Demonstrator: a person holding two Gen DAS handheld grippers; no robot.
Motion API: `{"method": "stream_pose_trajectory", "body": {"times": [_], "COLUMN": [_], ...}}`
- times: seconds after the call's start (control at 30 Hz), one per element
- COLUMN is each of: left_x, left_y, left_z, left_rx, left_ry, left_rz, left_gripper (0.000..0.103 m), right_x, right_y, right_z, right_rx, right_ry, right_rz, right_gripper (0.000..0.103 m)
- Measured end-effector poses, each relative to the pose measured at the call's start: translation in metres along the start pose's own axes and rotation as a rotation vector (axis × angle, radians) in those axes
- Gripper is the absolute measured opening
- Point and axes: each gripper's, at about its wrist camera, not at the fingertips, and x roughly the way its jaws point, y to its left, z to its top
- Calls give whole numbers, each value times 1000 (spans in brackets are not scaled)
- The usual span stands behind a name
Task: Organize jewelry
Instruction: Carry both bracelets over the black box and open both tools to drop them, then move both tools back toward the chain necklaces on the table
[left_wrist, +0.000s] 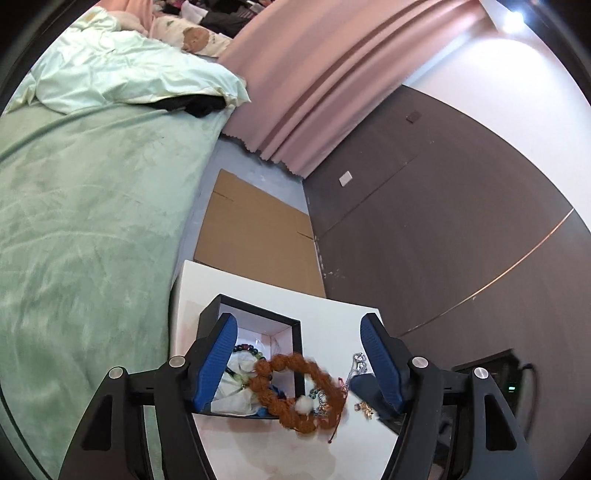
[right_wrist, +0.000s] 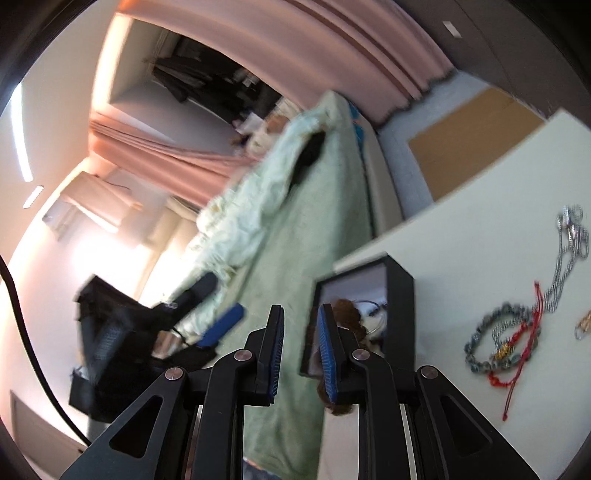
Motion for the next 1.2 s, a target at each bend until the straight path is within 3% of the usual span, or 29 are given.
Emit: {"method": "stream_pose_trajectory", "body": {"times": [0.07, 0.13, 0.3, 0.57, 0.87, 1.2], "left_x": [-1, -1, 4, 21, 56, 101], "left_y": [-1, -3, -6, -29, -72, -106], "left_z": [1, 1, -4, -21, -58, -112], "left_rx": [7, 15, 30, 111, 246, 417], "left_ry": [-3, -6, 9, 47, 147, 276], "left_rz": [4, 6, 12, 12, -17, 11], "left_gripper": [70, 70, 70, 70, 70, 48], "right_x": [-2, -9, -31, -81, -120, -149], "right_y": [-2, -2, -6, -25, -54, -93], "right_z": [2, 3, 7, 16, 15, 11], "right_rx": [-6, -16, -6, 8, 51, 202], "right_ry": [3, -15, -52, -123, -110, -108], "right_rz": [-21, -36, -44, -154, -278, -338], "right_gripper": [25, 45, 46, 46, 46, 46]}}
